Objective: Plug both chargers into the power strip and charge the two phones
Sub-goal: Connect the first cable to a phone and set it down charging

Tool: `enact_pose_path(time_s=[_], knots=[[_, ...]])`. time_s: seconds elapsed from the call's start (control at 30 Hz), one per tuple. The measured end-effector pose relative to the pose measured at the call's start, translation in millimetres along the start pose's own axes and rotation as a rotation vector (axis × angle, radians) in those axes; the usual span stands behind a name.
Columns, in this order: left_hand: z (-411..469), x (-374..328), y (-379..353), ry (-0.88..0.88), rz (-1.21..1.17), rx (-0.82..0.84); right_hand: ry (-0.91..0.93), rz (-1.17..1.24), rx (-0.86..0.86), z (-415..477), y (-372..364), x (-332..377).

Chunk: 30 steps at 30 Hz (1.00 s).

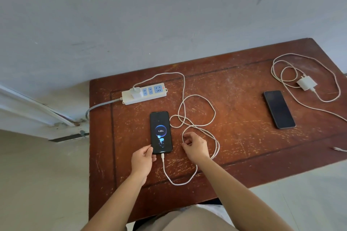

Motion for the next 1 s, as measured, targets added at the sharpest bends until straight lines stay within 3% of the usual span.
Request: enact_pose_path(time_s=[0.23, 0.6, 0.77, 1.0], knots=[[2, -1, 2, 0.055, -0.017, -0.073, 0.017, 0.027, -0.061, -5, 1, -2], [4, 0, 1, 0.115, -0.082, -0.119, -0.104, 0.064, -0.180, -21, 2, -5], [3, 4, -1, 0.156, -0.110, -0.076, -0.113, 0.055, -0.182, -35, -1, -10], [-10, -34, 14, -0.092, 0.219, -0.055, -0.032, 0.198, -0.200, -43, 34, 1]])
Point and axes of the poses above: each hand's wrist, its own z-axis towards the middle knuckle, its own y-axis out of the back of the hand, x = y × z, the point moved 5 cm from there along z, towards the middle knuckle, and after that the axes turned 4 degrees about z, right-handed, at the moved point
